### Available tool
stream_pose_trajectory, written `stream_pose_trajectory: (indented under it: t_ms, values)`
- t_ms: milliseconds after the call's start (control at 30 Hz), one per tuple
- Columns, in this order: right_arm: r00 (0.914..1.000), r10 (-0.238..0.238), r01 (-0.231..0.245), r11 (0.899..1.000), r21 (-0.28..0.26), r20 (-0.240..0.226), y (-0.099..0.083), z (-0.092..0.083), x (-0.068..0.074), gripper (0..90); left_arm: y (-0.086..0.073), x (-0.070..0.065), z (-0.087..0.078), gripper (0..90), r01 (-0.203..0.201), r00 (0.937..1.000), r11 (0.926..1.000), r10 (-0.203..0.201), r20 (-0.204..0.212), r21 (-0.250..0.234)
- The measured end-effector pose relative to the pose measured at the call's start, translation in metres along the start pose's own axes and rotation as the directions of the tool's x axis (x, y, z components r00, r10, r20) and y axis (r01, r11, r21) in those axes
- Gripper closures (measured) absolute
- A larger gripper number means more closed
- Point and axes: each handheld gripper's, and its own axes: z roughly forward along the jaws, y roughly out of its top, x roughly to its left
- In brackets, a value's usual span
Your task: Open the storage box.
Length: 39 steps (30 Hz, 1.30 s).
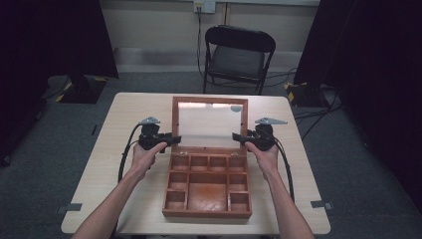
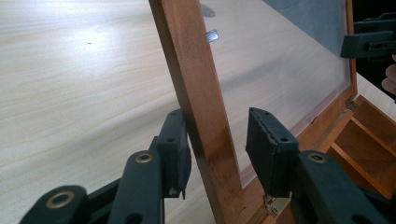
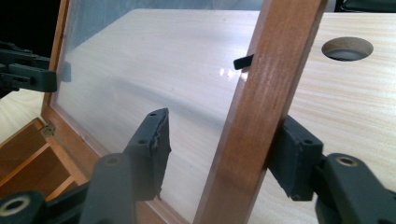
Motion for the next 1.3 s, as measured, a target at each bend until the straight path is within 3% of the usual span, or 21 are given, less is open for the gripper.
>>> stream_pose_trajectory:
  t_ms: [233, 433, 867, 1067, 1300]
  values:
    - [1.0, 0.006, -0.006, 1.0, 0.002, 0.008, -0.002, 0.005, 0.0, 38.8, -0.001, 0.002, 0.002, 57.4, 0.001, 1.0, 1.0, -0.001, 0.004, 0.004]
    - [0.9998, 0.019, -0.019, 1.0, 0.012, 0.004, -0.003, 0.011, 0.0, 29.5, -0.002, 0.003, 0.007, 52.9, -0.001, 1.0, 0.9999, 0.001, 0.007, 0.015]
    - [0.9987, 0.05, -0.05, 0.996, 0.069, 0.006, -0.01, 0.024, -0.003, 20.4, -0.008, 0.007, 0.016, 41.8, 0.039, 0.9989, 0.998, -0.04, 0.026, 0.05]
    - [0.998, 0.062, -0.063, 0.995, 0.079, 0.012, -0.012, 0.027, -0.004, 19.2, -0.009, 0.009, 0.017, 39.9, 0.047, 0.9986, 0.9975, -0.049, 0.02, 0.051]
    - [0.996, 0.088, -0.089, 0.991, 0.1, 0.014, -0.015, 0.032, -0.006, 15.7, -0.013, 0.013, 0.022, 38.3, 0.083, 0.9958, 0.9943, -0.086, 0.033, 0.066]
